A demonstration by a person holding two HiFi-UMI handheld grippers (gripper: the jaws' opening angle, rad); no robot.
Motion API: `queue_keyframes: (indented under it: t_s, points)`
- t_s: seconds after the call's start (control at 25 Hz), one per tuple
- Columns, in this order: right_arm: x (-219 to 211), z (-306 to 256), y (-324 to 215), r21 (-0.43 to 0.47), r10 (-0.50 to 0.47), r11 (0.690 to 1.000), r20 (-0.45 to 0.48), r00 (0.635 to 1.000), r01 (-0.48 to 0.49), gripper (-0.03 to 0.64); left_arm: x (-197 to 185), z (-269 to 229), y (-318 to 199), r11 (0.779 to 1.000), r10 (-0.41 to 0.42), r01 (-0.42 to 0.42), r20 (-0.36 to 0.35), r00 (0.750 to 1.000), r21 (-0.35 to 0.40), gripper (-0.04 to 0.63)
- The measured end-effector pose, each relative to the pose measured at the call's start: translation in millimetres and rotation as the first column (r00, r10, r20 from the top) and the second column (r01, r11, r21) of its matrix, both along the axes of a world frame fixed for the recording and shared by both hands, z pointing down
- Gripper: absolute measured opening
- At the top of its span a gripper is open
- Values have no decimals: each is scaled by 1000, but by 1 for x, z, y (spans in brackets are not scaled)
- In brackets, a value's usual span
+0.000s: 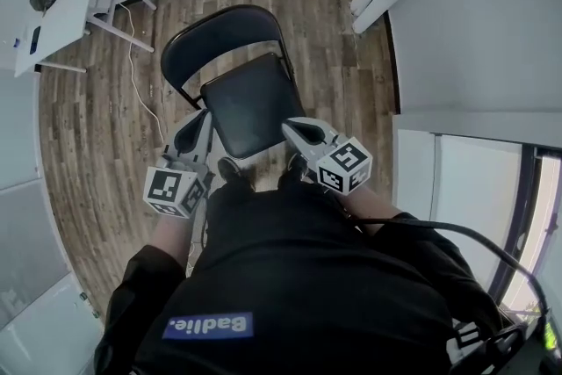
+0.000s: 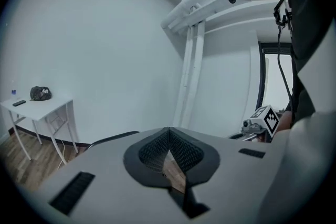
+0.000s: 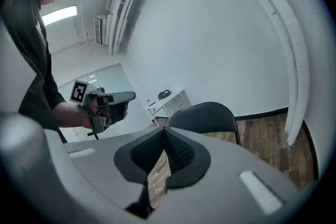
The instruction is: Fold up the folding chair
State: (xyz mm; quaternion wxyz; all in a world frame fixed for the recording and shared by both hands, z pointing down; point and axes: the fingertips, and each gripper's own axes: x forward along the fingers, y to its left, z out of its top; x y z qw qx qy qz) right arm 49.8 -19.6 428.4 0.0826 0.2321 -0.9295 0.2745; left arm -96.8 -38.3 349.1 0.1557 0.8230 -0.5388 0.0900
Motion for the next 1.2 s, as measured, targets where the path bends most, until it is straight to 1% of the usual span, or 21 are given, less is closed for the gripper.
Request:
queue_keyframes:
  t_s: [0.16, 0.32, 0.48, 0.6, 0.72, 0.8, 0.88, 0.96, 1.0, 1.12, 1.2]
  points:
    - [-8, 29, -9, -38, 55, 998, -41, 998, -57, 0, -34, 15, -28, 1000, 24, -24, 34, 999, 5, 3]
    - [-23, 56, -11, -94, 144, 984, -70, 987, -150, 0, -64, 38, -56, 996, 89, -88, 71, 994, -15, 3]
    - [-45, 86, -10, -156, 237, 955, -105, 966, -251, 5, -95, 56, -85, 987, 160, -158, 91, 983, -27, 3]
    - [-64, 110, -8, -196, 274, 936, -119, 954, -293, 11, -119, 72, -106, 981, 193, -190, 114, 975, -38, 3]
    - [-66, 133, -4, -237, 300, 916, -132, 945, -324, 17, -129, 91, -122, 974, 228, -221, 161, 960, -57, 5]
    - [-62, 148, -1, -266, 314, 901, -140, 939, -341, 18, -133, 105, -133, 967, 254, -245, 195, 947, -68, 5]
    - [-66, 166, -2, -298, 323, 887, -144, 935, -352, 22, -145, 117, -146, 962, 273, -261, 234, 933, -79, 5]
    - [-68, 192, -5, -345, 342, 862, -147, 928, -372, 37, -160, 131, -162, 960, 280, -264, 269, 921, -93, 6]
    - [-66, 207, -6, -374, 356, 843, -153, 922, -388, 56, -166, 138, -169, 959, 282, -263, 282, 917, -103, 9]
    - [-54, 255, 4, -466, 403, 765, -192, 895, -445, 103, -181, 160, -185, 952, 300, -263, 303, 905, -157, 70]
    - [-43, 286, 14, -512, 424, 717, -218, 879, -473, 123, -189, 175, -192, 945, 314, -263, 311, 897, -196, 106]
